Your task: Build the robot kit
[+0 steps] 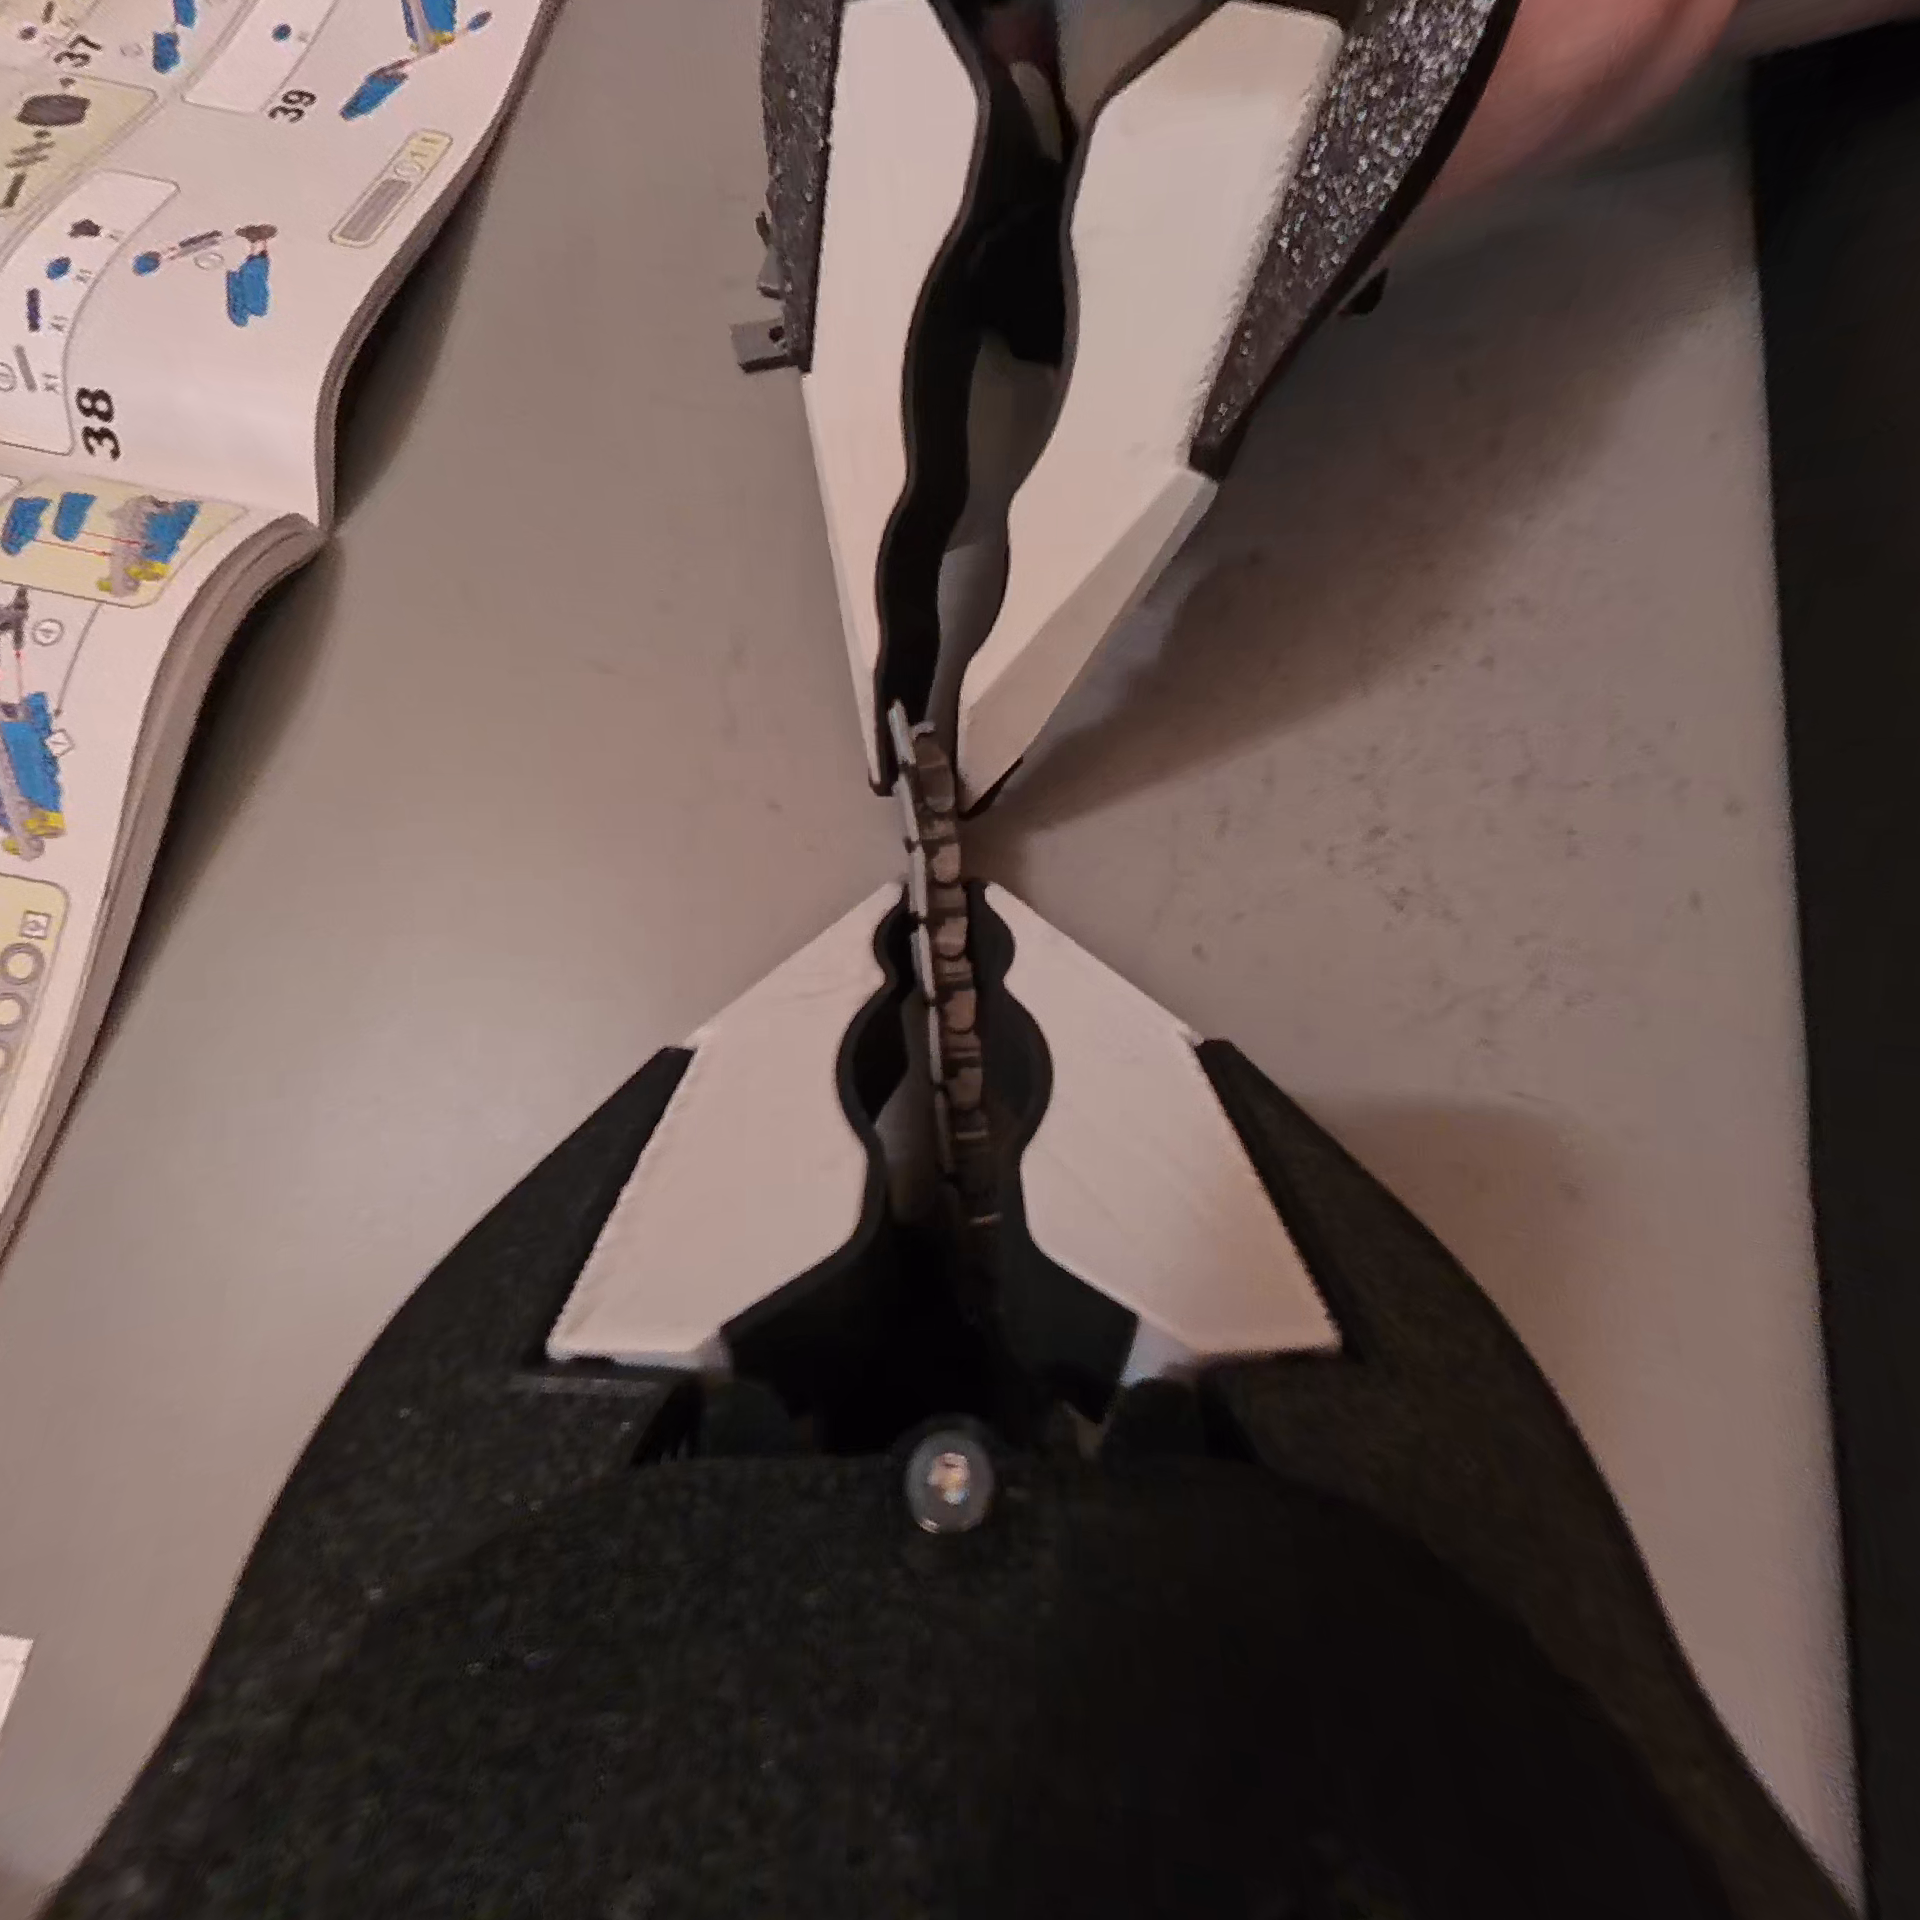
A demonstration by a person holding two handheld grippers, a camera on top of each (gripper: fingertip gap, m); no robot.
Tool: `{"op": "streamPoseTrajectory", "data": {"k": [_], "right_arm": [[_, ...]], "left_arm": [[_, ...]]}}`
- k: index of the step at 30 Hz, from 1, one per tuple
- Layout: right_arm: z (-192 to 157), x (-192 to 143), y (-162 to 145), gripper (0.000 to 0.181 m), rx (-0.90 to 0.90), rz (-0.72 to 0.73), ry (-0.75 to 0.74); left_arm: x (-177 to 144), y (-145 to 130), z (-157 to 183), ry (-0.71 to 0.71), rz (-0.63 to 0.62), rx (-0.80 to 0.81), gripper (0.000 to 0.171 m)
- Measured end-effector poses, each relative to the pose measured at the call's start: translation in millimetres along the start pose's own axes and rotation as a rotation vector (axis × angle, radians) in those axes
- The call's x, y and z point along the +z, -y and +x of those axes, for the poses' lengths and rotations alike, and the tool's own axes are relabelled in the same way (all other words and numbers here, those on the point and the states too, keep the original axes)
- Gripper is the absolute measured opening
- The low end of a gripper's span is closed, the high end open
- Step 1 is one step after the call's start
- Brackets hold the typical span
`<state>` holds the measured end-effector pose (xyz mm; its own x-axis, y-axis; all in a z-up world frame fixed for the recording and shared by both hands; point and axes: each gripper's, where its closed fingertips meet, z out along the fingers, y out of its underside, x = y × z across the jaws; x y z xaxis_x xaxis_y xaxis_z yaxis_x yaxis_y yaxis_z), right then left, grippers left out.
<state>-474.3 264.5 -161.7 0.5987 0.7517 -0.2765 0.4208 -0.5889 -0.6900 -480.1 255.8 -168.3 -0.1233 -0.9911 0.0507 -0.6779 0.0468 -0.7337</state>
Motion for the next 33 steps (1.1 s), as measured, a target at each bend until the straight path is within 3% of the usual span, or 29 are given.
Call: {"op": "streamPoseTrajectory", "data": {"k": [10,18,25,31,33], "right_arm": [[-4.9,-3.6,-5.4,0.010,-0.094,-0.007,0.078],[-9.6,-17.1,8.9,0.025,-0.107,0.081,0.124],[-5.5,-7.9,2.3,0.009,-0.252,0.037,0.017],[-4.8,-7.0,2.8,0.009,-0.104,0.003,0.050],[-4.5,-6.6,3.4,0.009,-0.075,-0.004,0.031]], "left_arm": [[1.3,0.2,3.8,-0.017,-0.001,0.033,0.007],[1.3,0.6,2.8,-0.030,0.001,-0.007,0.007],[2.7,1.4,1.3,-0.006,-0.002,-0.003,0.008],[5.7,6.5,-3.7,0.151,0.005,0.186,0.008],[5.7,6.5,-3.7,0.133,0.007,0.168,0.007]]}}
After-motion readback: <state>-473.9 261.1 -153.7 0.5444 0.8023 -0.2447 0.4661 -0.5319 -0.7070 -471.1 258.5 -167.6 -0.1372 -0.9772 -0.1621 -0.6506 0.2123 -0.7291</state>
